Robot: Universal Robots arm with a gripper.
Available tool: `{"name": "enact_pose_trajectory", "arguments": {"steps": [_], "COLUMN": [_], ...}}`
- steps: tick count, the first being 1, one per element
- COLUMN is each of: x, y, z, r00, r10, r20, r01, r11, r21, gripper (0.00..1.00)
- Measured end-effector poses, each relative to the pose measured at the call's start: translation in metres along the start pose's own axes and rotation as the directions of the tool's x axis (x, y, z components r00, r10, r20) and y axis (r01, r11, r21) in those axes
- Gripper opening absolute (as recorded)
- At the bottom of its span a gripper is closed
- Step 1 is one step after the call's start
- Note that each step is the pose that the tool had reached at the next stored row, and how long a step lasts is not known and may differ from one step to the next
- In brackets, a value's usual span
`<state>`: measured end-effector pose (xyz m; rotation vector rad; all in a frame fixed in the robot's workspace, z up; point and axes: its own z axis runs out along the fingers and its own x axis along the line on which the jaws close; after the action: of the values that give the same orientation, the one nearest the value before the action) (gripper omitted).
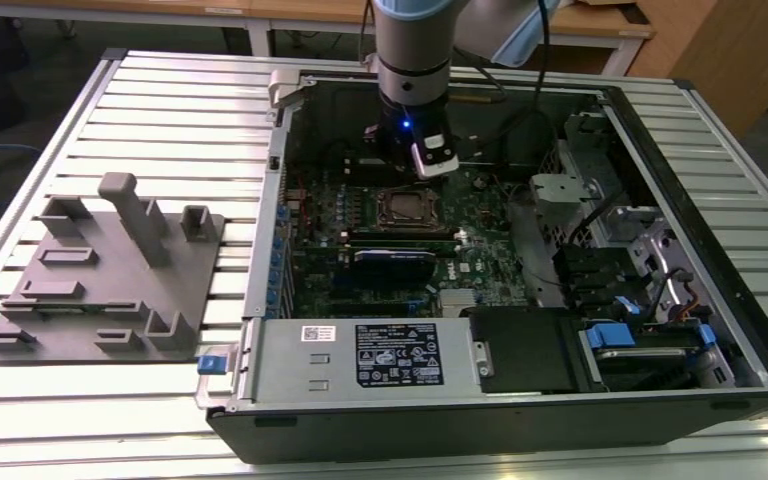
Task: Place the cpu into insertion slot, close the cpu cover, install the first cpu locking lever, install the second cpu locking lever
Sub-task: 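Install the first cpu locking lever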
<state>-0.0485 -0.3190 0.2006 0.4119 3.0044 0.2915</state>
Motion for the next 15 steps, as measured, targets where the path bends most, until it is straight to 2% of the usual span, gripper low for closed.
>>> {"name": "enact_pose_trajectory", "arguments": {"steps": [12,15], "x": [0.0013,0.0014], "y": [-0.0007,-0.0009], "z": [0.0026,0.0030], "r00": [1.0000,0.9999], "r10": [-0.002,-0.003], "r20": [0.0073,0.0097], "r01": [0.002,0.003], "r11": [1.0000,0.9999], "r21": [0.0035,0.0130], "gripper": [0.10,0.10]}}
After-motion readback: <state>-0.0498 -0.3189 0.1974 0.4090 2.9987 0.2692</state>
